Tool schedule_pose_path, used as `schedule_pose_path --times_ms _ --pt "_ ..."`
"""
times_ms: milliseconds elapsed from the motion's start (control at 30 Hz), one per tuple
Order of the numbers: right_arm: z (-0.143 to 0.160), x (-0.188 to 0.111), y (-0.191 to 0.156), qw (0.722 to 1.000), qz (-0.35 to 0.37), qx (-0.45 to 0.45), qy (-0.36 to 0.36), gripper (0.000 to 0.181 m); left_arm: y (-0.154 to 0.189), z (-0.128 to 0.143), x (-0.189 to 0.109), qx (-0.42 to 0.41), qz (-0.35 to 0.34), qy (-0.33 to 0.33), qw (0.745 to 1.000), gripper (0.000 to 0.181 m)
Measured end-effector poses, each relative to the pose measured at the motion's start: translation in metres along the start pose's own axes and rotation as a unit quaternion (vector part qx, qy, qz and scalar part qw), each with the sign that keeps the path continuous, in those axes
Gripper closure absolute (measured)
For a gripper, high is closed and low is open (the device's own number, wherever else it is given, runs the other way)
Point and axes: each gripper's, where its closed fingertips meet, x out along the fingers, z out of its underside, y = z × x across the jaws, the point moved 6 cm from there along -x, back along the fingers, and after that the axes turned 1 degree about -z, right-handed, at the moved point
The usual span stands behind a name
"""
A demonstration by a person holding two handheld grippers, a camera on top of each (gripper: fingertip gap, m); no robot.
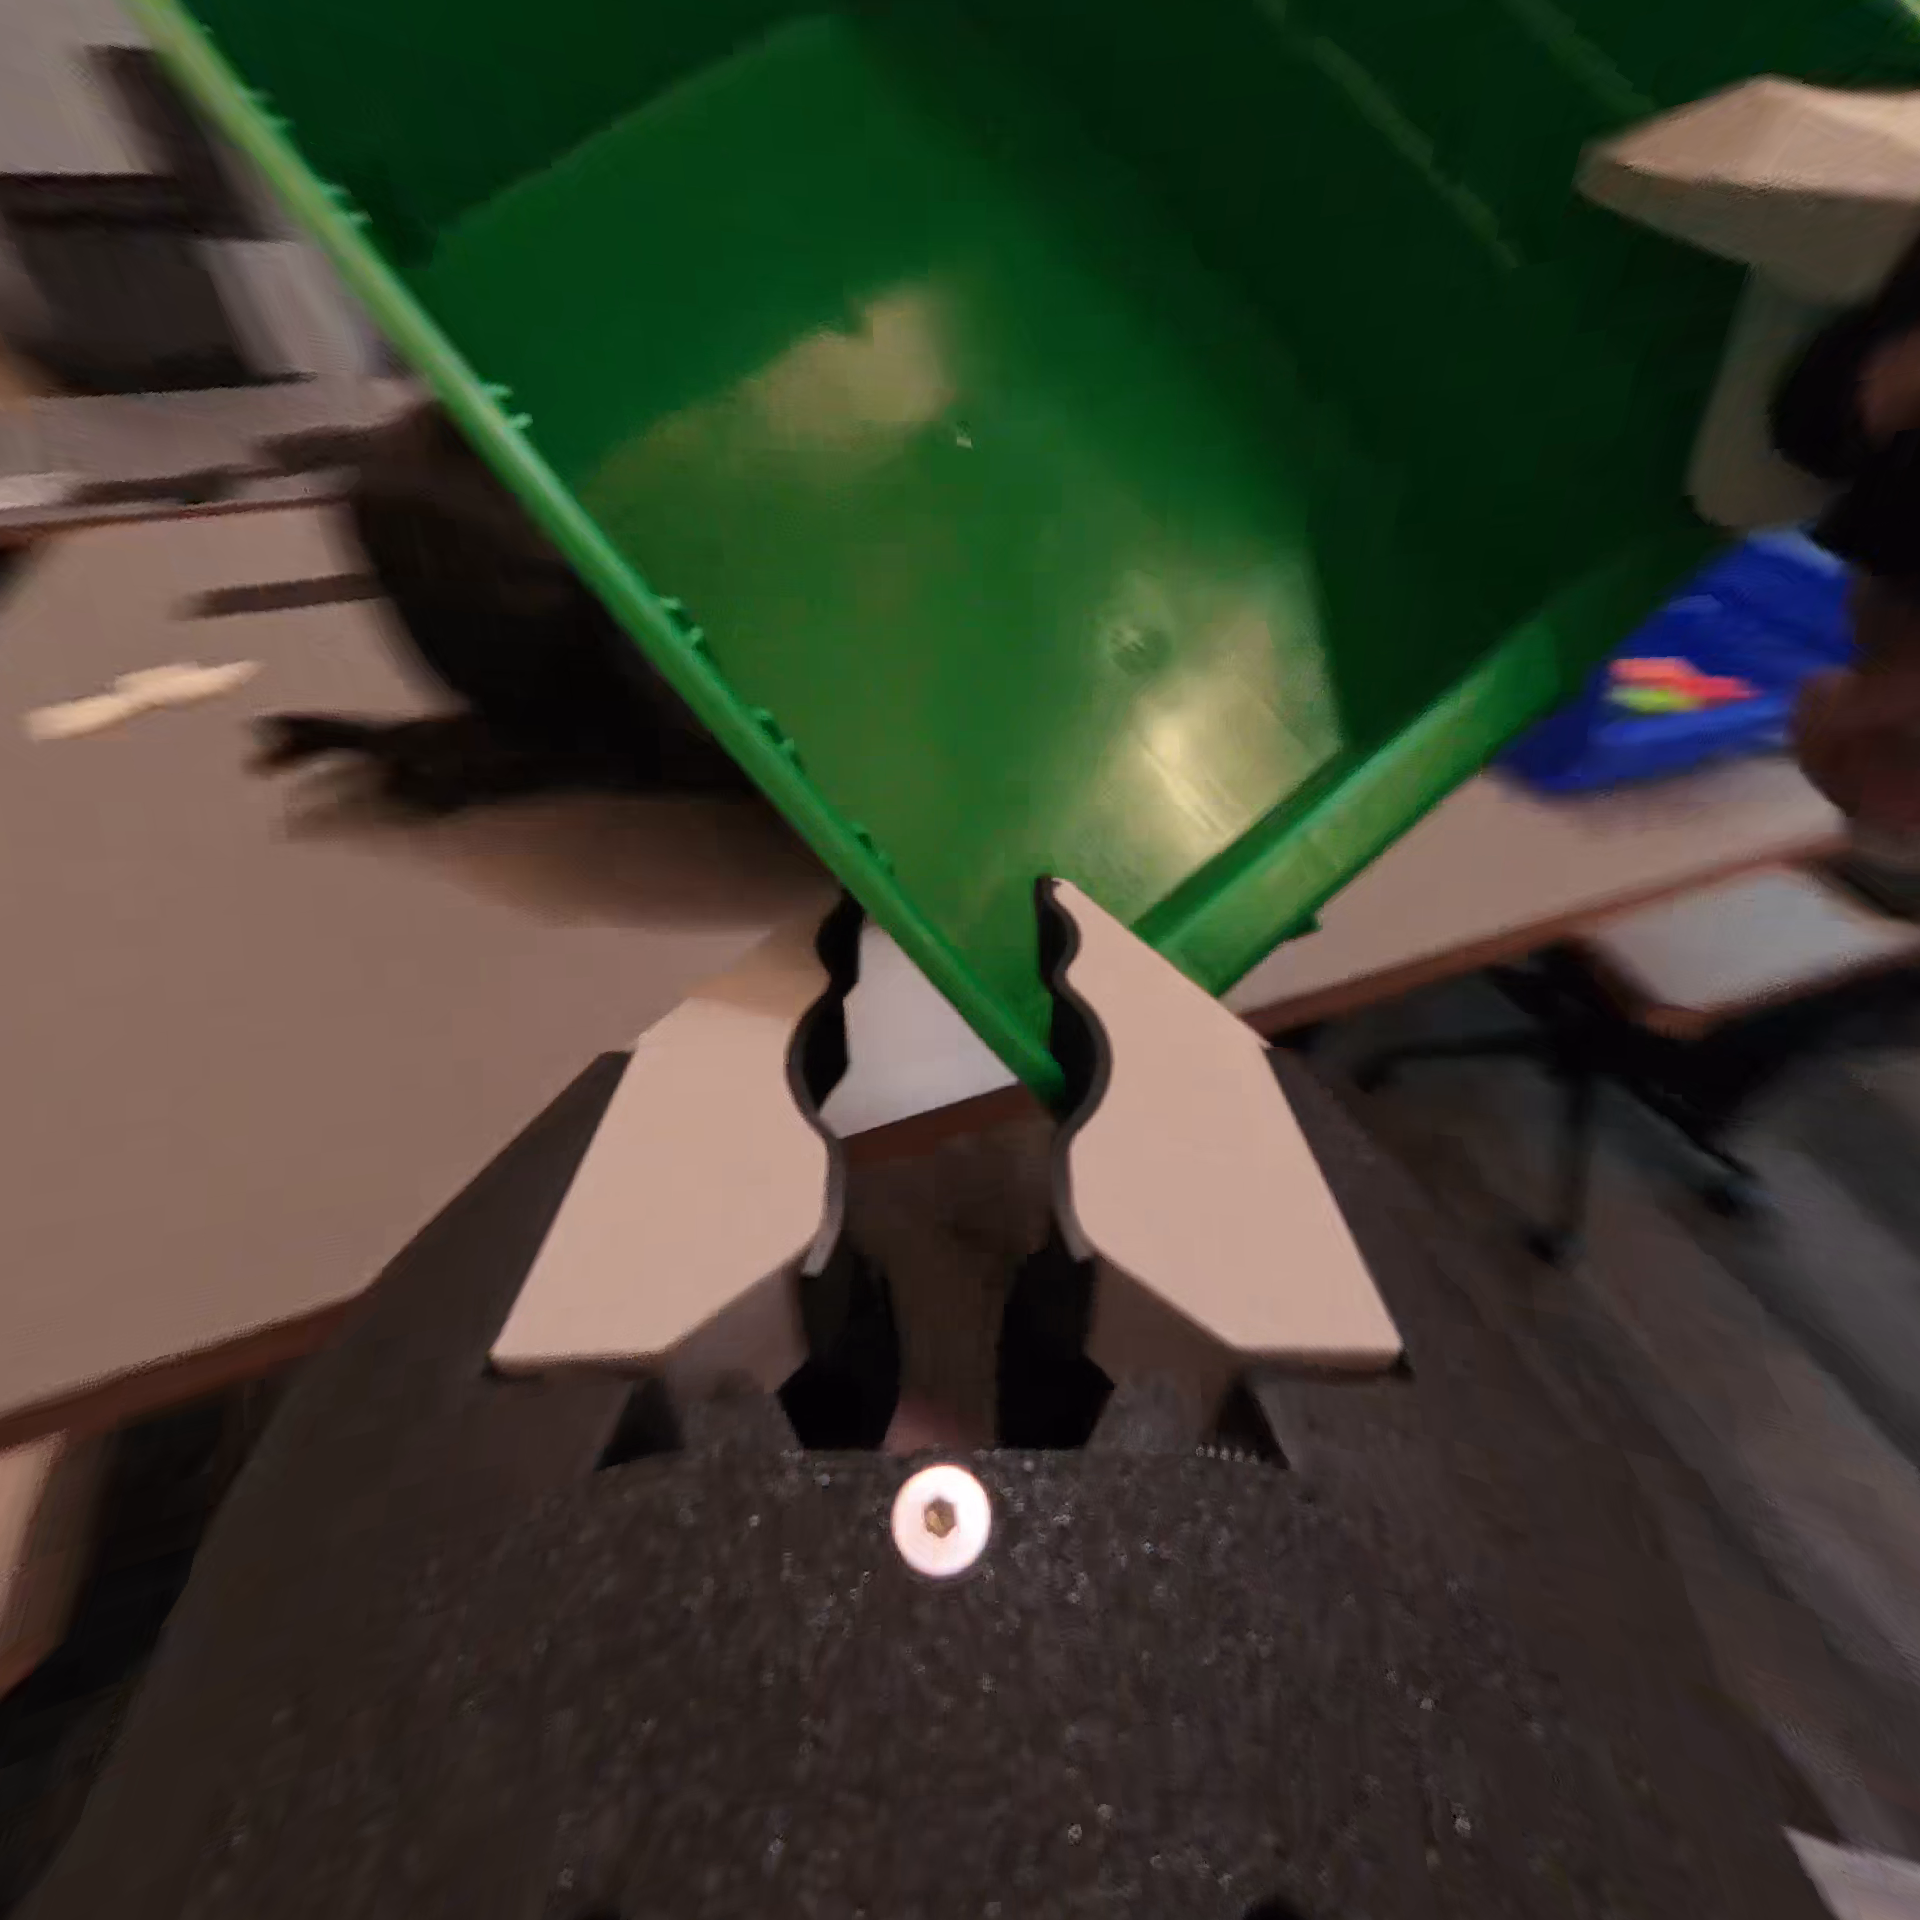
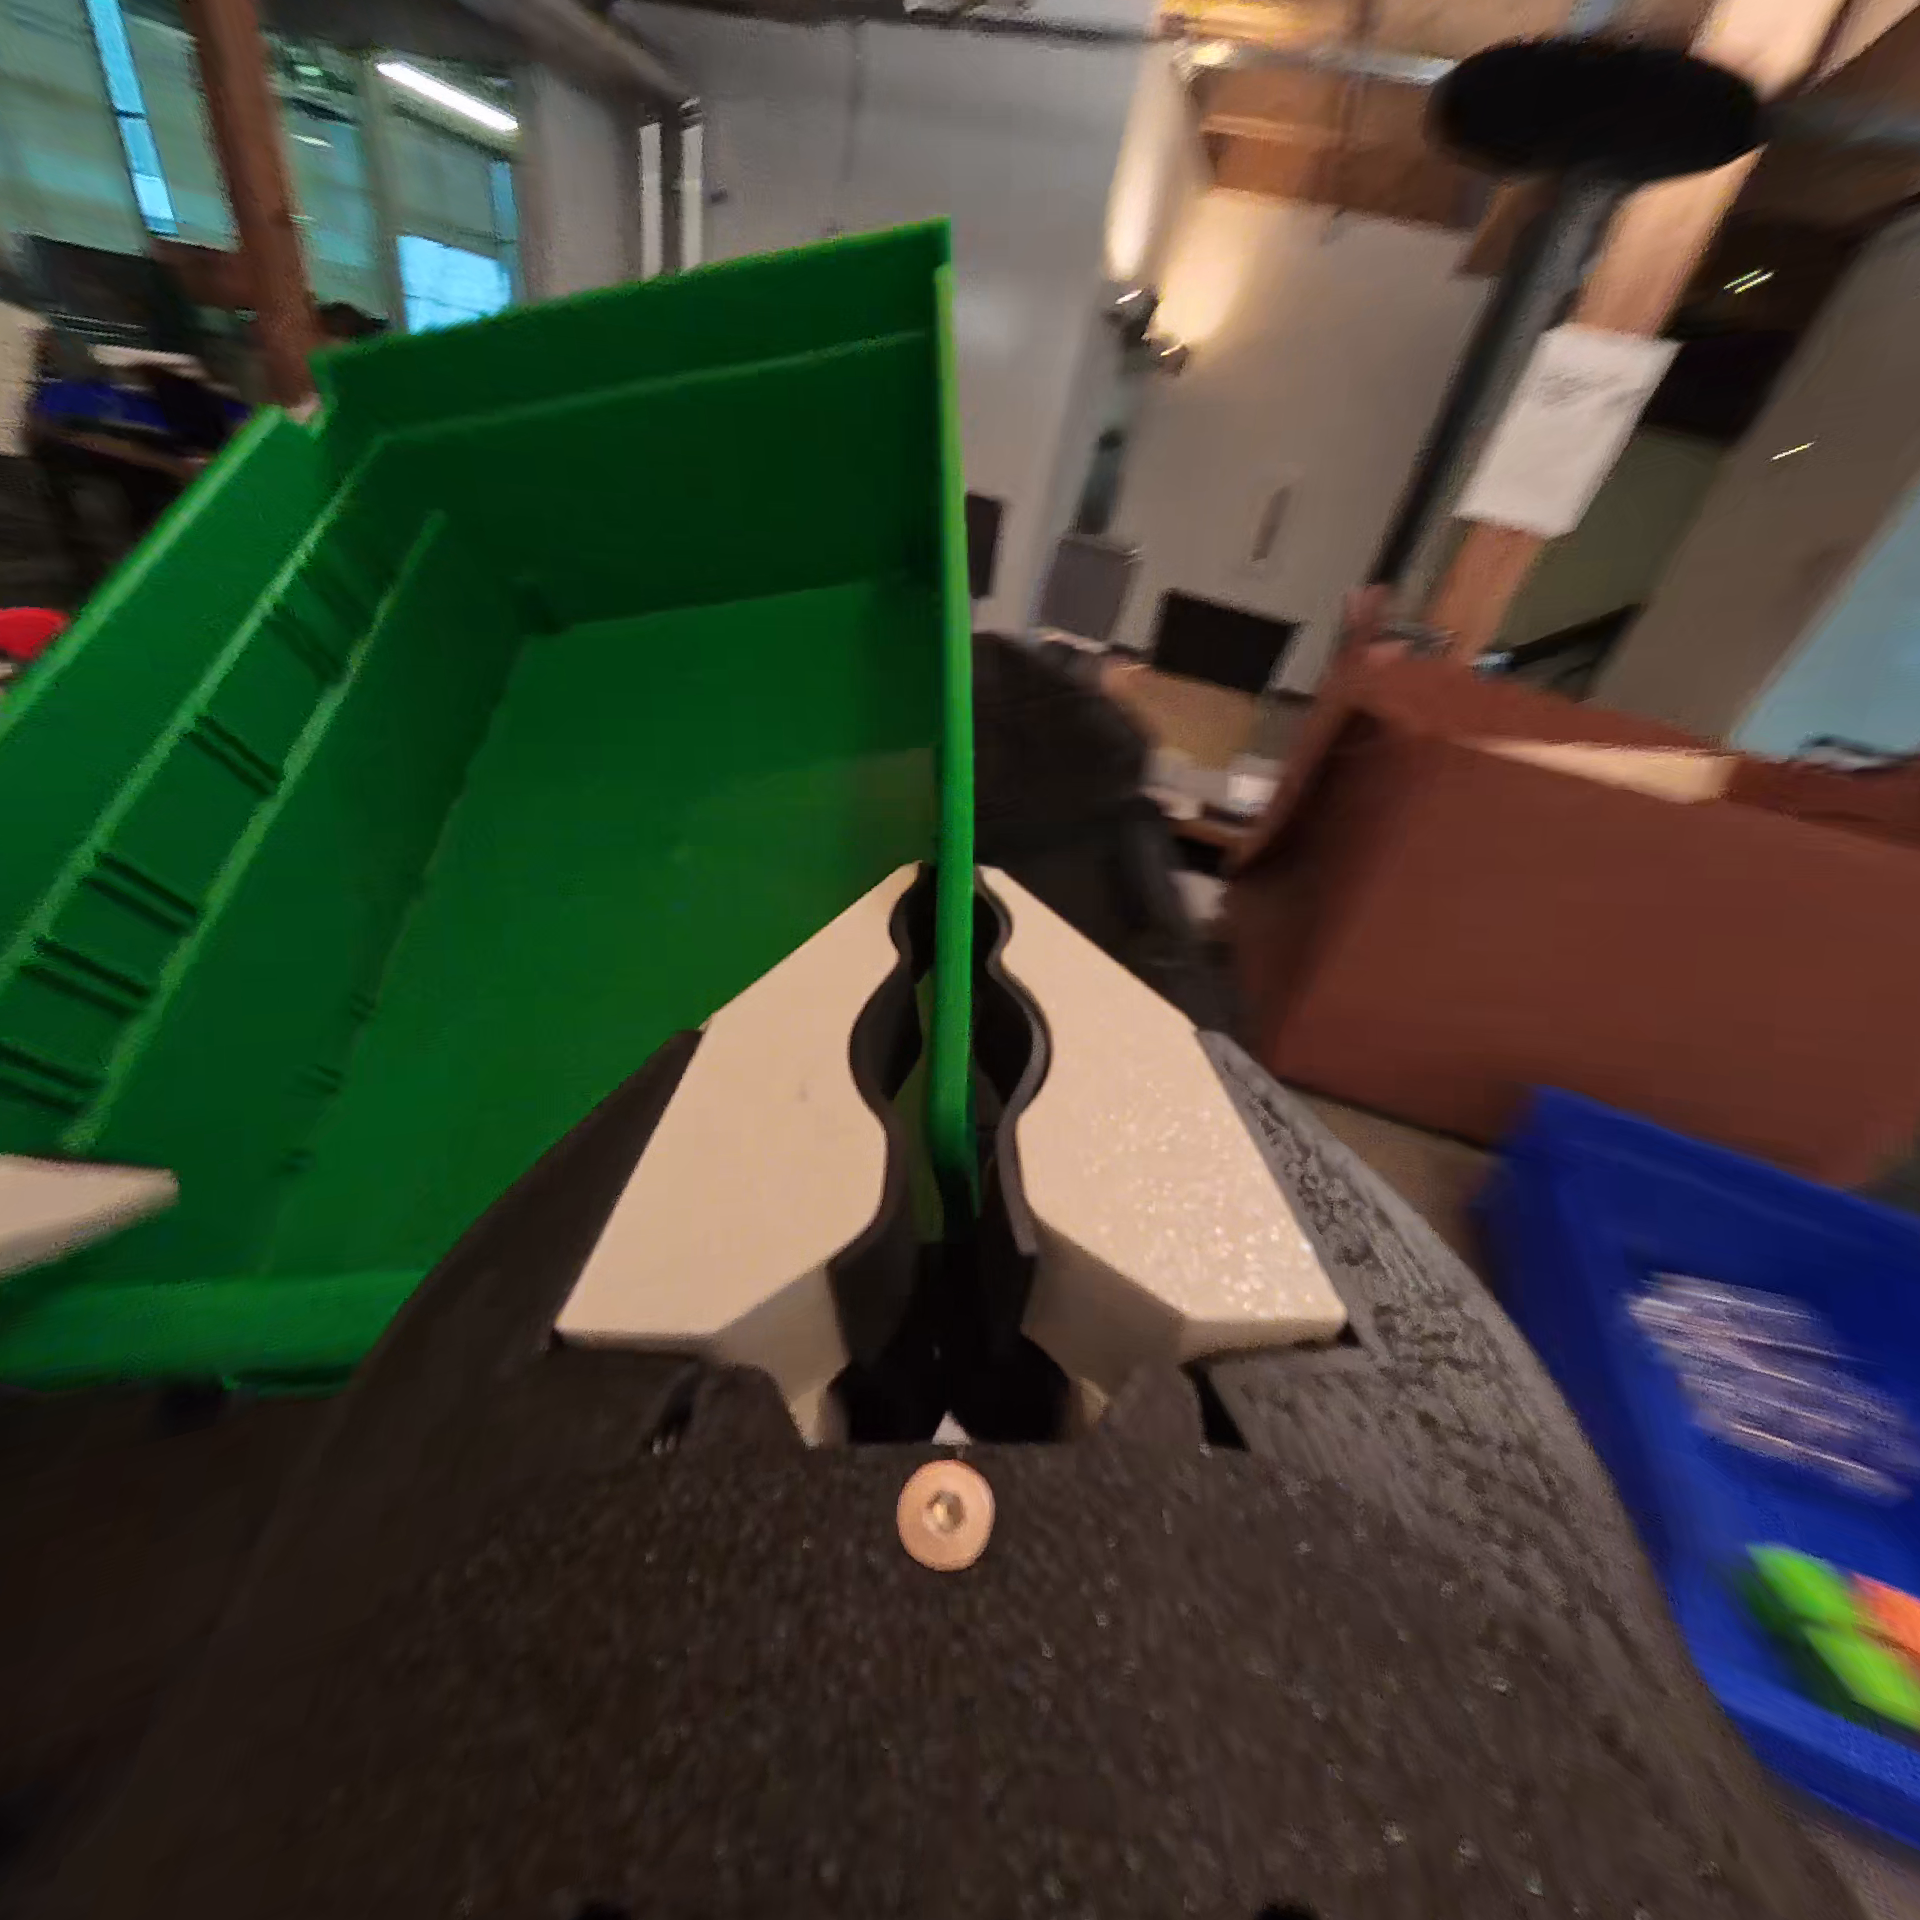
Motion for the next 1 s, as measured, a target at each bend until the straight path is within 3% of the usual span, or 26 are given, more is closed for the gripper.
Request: schedule_pose_path --times_ms 33,133,267,333,467,533,633,767,867,1000 --pt "-0.014 -0.027 0.029 1.0 0.026 -0.017 0.002 0.177 0.036 -0.007 0.003 -0.002 0.067 0.002 0.998 0.137" --pt "-0.043 -0.101 0.107 0.986 0.114 -0.115 -0.028 0.177 0.128 -0.019 0.005 -0.009 0.22 0.007 0.975 0.134" --pt "-0.063 -0.195 0.199 0.94 0.258 -0.205 -0.091 0.177 0.206 -0.006 0.021 -0.044 0.34 -0.036 0.939 0.131" --pt "-0.062 -0.238 0.241 0.916 0.327 -0.206 -0.109 0.177 0.227 0.006 0.064 -0.011 0.317 -0.045 0.947 0.131" --pt "-0.045 -0.311 0.31 0.88 0.427 -0.161 -0.13 0.177 0.272 0.017 0.194 0.036 0.256 -0.079 0.963 0.129" --pt "-0.03 -0.337 0.337 0.869 0.459 -0.122 -0.136 0.177 0.307 0.022 0.249 0.037 0.267 -0.121 0.955 0.117" --pt "-0.003 -0.361 0.372 0.858 0.49 -0.069 -0.134 0.178 0.344 0.032 0.305 0.032 0.242 -0.162 0.956 0.106" --pt "0.045 -0.371 0.411 0.853 0.506 0.023 -0.125 0.177 0.353 0.04 0.351 0.018 0.182 -0.171 0.968 0.107" --pt "0.086 -0.362 0.434 0.852 0.502 0.091 -0.116 0.178 0.343 0.042 0.367 0.006 0.179 -0.176 0.968 0.141" --pt "0.14 -0.333 0.459 0.857 0.47 0.174 -0.115 0.178 0.317 0.04 0.371 0.029 0.137 -0.182 0.973 0.16"
